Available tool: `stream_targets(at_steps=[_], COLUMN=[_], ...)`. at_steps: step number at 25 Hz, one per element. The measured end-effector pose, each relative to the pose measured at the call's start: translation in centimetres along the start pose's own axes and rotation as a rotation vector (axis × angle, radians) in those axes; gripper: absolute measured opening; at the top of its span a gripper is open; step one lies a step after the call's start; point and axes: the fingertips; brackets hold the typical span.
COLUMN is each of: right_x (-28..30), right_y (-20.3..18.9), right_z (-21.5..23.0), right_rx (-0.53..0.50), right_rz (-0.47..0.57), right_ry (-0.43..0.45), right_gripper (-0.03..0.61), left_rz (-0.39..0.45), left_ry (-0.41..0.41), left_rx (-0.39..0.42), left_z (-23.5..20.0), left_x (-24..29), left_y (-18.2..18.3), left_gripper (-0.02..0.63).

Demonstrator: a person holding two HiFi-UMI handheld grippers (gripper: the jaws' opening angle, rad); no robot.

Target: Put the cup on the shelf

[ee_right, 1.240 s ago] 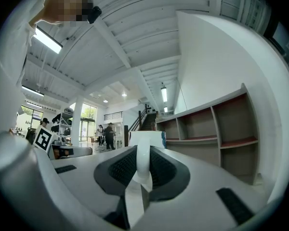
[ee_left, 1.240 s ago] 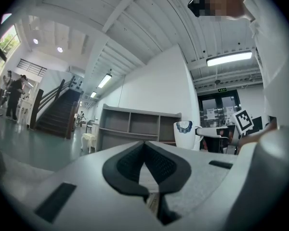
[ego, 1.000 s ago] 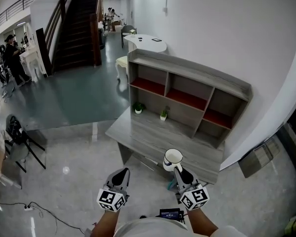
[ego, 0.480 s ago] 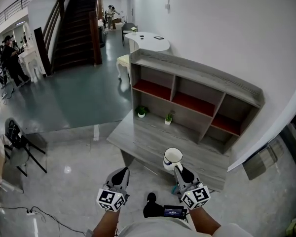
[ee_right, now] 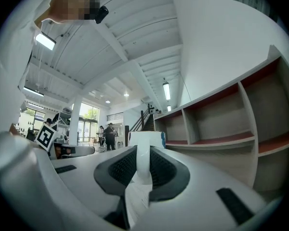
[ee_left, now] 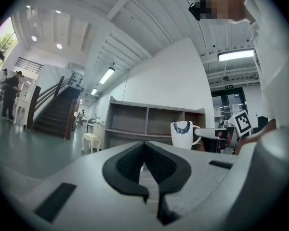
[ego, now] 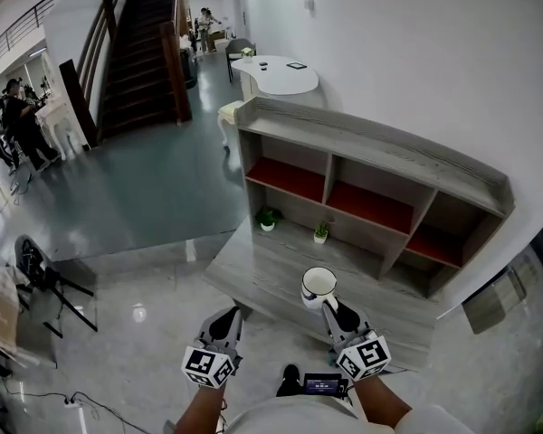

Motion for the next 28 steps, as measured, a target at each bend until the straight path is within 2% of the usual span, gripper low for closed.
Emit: stream_targets(at_steps=[15,20,25,28], right_x=[12.5,15.6,18.7,21.2], right_y=[-0.4,-0.4,-0.2,0.1], right_z=[2.8,3.2,2.8,2.7], right_rx=[0.006,0.026,0.023,0.018], right_rz=[0.007,0.022,0.025,0.033], right_ry=[0.074,0.065,0.06,0.05], right_gripper=[0.078,0.078,0.078,0.078], left_rz=[0.002,-0.024,0.005,0.015], left_ry=[0.04,0.048,0.074,0.098], left_rx=[-0.003,0.046,-0.02,-0.025], left_z=[-9.3,-11.4,-14.4,-17.0], left_x=[8.3,9.7,10.4,11.1], left_y=[0.7,0.7,0.5,0.5], left_gripper=[0.009,0.009,0.009,0.008])
Point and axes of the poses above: the fingertips, and each gripper's own axes: x forward along the fingers, z to its right, y out of its top, and after that the axes turned 14 degrees about -y, right-handed
